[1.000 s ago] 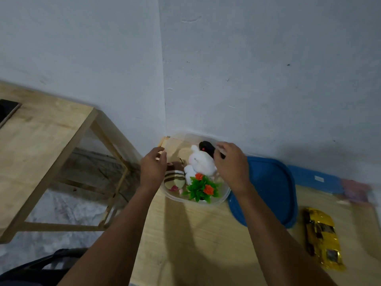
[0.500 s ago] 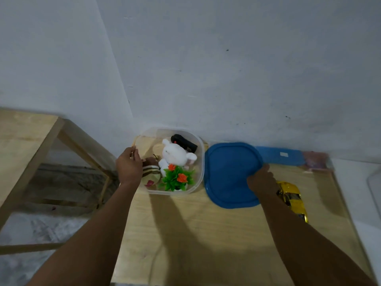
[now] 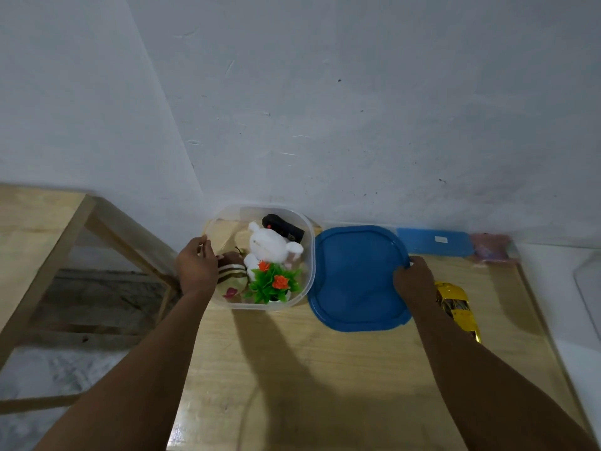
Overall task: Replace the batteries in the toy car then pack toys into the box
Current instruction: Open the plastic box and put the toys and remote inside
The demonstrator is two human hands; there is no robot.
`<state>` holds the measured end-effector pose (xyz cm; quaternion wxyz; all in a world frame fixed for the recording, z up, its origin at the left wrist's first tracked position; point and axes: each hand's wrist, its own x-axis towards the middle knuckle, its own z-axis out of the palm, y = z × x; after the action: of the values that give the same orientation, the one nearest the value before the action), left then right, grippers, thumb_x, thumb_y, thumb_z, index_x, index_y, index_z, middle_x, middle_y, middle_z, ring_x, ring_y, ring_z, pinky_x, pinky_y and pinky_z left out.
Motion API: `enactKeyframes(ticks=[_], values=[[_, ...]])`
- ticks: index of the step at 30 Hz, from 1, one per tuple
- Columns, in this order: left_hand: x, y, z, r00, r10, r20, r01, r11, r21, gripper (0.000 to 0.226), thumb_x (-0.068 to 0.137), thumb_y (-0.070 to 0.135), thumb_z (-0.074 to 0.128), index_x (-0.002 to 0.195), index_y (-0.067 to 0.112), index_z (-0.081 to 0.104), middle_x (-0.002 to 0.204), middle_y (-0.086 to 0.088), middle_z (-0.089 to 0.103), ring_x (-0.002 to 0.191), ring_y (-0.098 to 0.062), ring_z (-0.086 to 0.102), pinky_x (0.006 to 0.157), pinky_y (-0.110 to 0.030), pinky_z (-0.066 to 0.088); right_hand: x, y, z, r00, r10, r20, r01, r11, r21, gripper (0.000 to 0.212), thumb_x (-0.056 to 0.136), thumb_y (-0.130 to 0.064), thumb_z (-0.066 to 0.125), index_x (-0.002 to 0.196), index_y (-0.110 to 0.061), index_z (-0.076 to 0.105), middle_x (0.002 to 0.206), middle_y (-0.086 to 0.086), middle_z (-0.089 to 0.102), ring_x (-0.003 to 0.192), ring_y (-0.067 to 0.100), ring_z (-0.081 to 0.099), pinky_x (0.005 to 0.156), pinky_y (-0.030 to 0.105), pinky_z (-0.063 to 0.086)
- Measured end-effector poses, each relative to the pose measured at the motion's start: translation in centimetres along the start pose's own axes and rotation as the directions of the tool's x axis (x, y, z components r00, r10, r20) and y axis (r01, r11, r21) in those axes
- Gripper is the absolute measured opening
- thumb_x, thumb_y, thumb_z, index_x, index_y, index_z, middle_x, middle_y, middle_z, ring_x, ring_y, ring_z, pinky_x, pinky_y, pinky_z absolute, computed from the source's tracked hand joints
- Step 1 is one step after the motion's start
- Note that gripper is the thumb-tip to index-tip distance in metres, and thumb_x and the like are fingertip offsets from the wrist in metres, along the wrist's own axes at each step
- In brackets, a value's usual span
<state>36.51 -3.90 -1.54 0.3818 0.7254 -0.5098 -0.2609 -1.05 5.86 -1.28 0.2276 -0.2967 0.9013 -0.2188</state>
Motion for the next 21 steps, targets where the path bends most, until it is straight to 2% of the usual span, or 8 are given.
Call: enactKeyframes(ticks=[2,6,11,13,15,17,19,21], values=[[-0.1,0.1,-0.1,1.0,-0.004,-0.006,0.004,1.0,0.004,0.03,0.1,0.015,0.049,0.12,-0.001,0.064,0.112,-0.02,0.068,0.103,-0.034,0.064,0.084,-0.033,0.046,-0.7,-0.7,-0.8,0.992,-0.079,-0.099,0.09,0.99,0.111,0.037,0.098,-0.024,0.048,0.13,-0.007,0.051,0.122,0.017,0.06,0.108,0.035,0.057,0.086,0.043,0.047],[0.0,0.2,-0.3,1.0,-0.007,0.013,0.007,1.0,-0.017,0.029,0.099,0.013,0.05,0.119,-0.003,0.064,0.111,-0.022,0.069,0.102,-0.035,0.064,0.086,-0.035,0.048,-3.0,-2.7,-3.4,0.921,-0.199,-0.334,0.235,0.969,0.073,0.041,0.101,-0.034,0.044,0.137,-0.016,0.049,0.131,0.011,0.055,0.113,0.033,0.055,0.09,0.045,0.044],[0.2,0.5,-0.8,0.999,-0.026,0.043,0.027,0.999,-0.033,0.03,0.099,0.014,0.053,0.12,-0.003,0.065,0.114,-0.021,0.069,0.105,-0.035,0.064,0.092,-0.041,0.051,-5.2,-5.0,-6.6,0.873,-0.142,-0.466,0.257,0.947,0.193,0.039,0.099,-0.034,0.043,0.134,-0.018,0.053,0.123,0.01,0.058,0.111,0.03,0.055,0.088,0.041,0.043],[0.4,0.8,-1.1,0.997,-0.038,0.066,0.04,0.999,-0.028,0.031,0.099,0.017,0.054,0.122,-0.001,0.065,0.117,-0.02,0.068,0.107,-0.034,0.064,0.095,-0.046,0.052,-5.7,-5.7,-6.3,0.889,-0.185,-0.42,0.31,0.917,0.251,0.034,0.1,-0.031,0.044,0.126,-0.015,0.058,0.114,0.007,0.063,0.106,0.028,0.058,0.085,0.038,0.044],[0.8,0.7,-1.1,0.996,-0.036,0.078,0.037,0.999,-0.01,0.032,0.098,0.02,0.056,0.121,0.0,0.066,0.114,-0.021,0.07,0.102,-0.034,0.066,0.093,-0.047,0.053,-6.1,-6.7,-4.8,0.927,-0.239,-0.289,0.328,0.891,0.314,0.028,0.101,-0.025,0.046,0.118,-0.01,0.063,0.104,0.006,0.066,0.098,0.026,0.061,0.081,0.035,0.046],[1.1,0.4,-1.2,0.995,-0.055,0.087,0.056,0.998,-0.012,0.034,0.098,0.028,0.055,0.115,0.003,0.069,0.103,-0.02,0.072,0.09,-0.035,0.068,0.085,-0.048,0.056,-6.6,-8.0,-2.5,0.97,-0.218,-0.106,0.242,0.89,0.386,0.026,0.101,-0.022,0.048,0.114,-0.008,0.065,0.099,0.007,0.067,0.094,0.027,0.063,0.082,0.039,0.052],[1.2,0.3,-1.6,0.989,-0.073,0.129,0.08,0.995,-0.056,0.041,0.098,0.043,0.048,0.098,0.009,0.072,0.092,-0.017,0.072,0.083,-0.035,0.067,0.08,-0.052,0.058,-7.3,-9.5,0.1,0.979,-0.199,0.042,0.164,0.893,0.42,0.024,0.1,-0.021,0.047,0.104,-0.008,0.066,0.092,0.007,0.067,0.089,0.027,0.064,0.073,0.036,0.052],[1.0,0.8,-2.2,0.967,-0.145,0.21,0.182,0.968,-0.173,0.051,0.099,0.056,0.037,0.096,0.016,0.07,0.098,-0.013,0.069,0.089,-0.034,0.066,0.082,-0.049,0.057,-8.0,-10.8,2.6,0.97,-0.214,0.111,0.138,0.871,0.472,0.022,0.099,-0.02,0.047,0.099,-0.009,0.067,0.091,0.006,0.068,0.085,0.024,0.064,0.062,0.029,0.046]])
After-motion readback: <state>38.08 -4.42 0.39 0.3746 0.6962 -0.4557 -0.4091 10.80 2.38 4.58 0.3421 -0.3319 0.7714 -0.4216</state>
